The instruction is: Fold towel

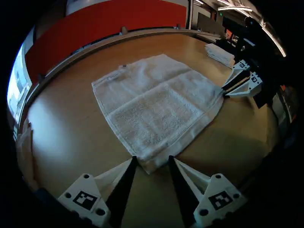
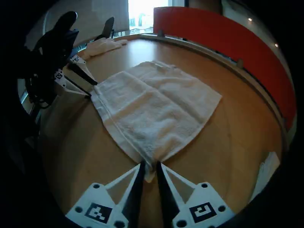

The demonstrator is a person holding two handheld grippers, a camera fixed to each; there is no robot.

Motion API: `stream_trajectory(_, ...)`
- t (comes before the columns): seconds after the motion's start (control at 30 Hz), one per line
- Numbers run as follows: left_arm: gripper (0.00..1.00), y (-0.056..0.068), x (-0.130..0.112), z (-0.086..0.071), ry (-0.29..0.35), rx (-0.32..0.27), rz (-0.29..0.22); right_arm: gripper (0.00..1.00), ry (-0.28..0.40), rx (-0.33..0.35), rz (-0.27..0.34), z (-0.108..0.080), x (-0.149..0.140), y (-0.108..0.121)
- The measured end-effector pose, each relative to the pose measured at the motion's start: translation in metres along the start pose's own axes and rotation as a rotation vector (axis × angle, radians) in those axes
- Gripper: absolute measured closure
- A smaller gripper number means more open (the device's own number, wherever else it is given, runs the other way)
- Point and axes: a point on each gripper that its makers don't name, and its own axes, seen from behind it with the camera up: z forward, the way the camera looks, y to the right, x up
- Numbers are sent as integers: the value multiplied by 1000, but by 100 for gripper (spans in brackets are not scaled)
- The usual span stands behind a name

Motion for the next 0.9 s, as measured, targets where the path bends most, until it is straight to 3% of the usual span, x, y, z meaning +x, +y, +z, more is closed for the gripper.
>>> stream_trajectory(0.07, 65, 0, 1, 0, -1, 4, -4, 83, -2, -1, 6, 0, 0, 0)
stream_trajectory(0.13, 75, 0, 1, 1, -3, 8, -11, 86, -2, -2, 14, -1, 0, 0)
stream_trajectory(0.33, 91, 3, 3, 0, -1, 14, -28, 89, 1, -8, 37, -2, 2, 0)
stream_trajectory(0.5, 92, 5, 5, -5, 2, 16, -45, 89, 19, -21, 47, -7, 7, 1)
stream_trajectory(0.9, 92, 2, 41, -43, 79, 22, -104, 89, 96, -51, 50, -38, 35, 7)
